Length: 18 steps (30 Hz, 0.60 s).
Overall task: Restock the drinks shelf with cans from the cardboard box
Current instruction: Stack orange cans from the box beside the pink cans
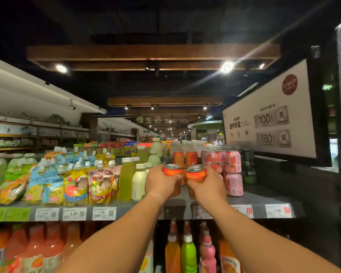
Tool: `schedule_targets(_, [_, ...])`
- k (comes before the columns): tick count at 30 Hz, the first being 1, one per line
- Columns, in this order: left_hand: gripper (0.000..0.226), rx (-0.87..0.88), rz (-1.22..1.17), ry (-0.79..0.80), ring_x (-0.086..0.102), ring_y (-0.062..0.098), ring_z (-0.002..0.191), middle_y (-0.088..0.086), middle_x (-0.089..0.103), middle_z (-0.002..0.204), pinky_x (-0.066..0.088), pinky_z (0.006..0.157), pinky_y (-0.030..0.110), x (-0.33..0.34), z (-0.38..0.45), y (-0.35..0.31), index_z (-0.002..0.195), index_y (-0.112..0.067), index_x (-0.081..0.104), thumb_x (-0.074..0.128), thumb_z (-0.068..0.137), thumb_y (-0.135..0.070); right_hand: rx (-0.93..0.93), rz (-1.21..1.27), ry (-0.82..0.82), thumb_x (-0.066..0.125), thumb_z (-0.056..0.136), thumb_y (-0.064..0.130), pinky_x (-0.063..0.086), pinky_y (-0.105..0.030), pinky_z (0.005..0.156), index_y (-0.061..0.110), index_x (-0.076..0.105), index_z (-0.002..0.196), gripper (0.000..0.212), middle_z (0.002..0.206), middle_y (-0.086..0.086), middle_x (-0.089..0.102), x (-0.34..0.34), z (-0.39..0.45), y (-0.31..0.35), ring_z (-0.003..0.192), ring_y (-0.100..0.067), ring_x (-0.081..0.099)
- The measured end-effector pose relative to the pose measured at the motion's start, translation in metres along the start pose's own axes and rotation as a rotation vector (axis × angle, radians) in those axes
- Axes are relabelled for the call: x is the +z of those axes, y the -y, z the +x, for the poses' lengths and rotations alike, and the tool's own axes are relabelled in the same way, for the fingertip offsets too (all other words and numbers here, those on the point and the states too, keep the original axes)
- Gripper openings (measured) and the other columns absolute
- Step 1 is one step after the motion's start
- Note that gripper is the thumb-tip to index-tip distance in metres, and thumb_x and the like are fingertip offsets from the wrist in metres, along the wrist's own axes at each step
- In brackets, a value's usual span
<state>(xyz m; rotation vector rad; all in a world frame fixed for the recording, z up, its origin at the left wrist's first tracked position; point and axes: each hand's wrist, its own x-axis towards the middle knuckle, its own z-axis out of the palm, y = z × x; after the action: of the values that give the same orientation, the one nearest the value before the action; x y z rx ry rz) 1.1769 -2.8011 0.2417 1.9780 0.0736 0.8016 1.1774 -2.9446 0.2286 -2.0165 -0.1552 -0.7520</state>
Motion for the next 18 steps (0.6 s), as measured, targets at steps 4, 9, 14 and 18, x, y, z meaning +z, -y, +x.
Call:
schedule_targets(4, [0.022,-0.050,0.045,0.031,0.067,0.019,0.087,-0.002,0.074,0.097,0.052,0.080,0.029,0.025,0.032,0.008,0.080,-0.028,0.062,0.083,0.077,-0.033,0.068,-0.034,0.046,0.074,0.080,0.028,0.048,-0.031,0.074,0.024,0.055,0.113,0.039,0.106,0.001,0.066,0.028,0.035,-0.015,0.089,-0.021,0.060])
schedule_targets(9, [0.031,-0.087,0.157,0.093,0.069,0.025,0.097,0.002,0.074,0.104,0.054,0.085,0.030,0.054,0.075,0.025,0.103,-0.019,0.072,0.081,0.076,-0.032,0.114,-0.097,0.062,0.076,0.080,0.031,0.049,-0.033,0.080,0.017,0.053,0.119,0.048,0.114,-0.004,0.064,0.059,0.075,-0.035,0.101,-0.028,0.062])
schedule_targets(14, [0.019,-0.134,0.218,0.132,0.070,0.027,0.095,0.007,0.075,0.104,0.058,0.088,0.035,0.077,0.113,0.042,0.095,-0.015,0.073,0.074,0.080,-0.028,0.165,-0.189,0.080,0.073,0.081,0.028,0.053,-0.040,0.088,0.012,0.052,0.120,0.047,0.117,-0.008,0.062,0.087,0.110,-0.046,0.103,-0.029,0.061])
schedule_targets(18, [0.031,-0.209,0.307,0.125,0.068,0.026,0.108,0.007,0.071,0.117,0.053,0.087,0.031,0.096,0.142,0.057,0.111,-0.012,0.070,0.075,0.084,-0.027,0.236,-0.250,0.094,0.072,0.084,0.021,0.050,-0.042,0.096,0.009,0.042,0.132,0.058,0.131,-0.012,0.051,0.109,0.133,-0.056,0.116,-0.032,0.056])
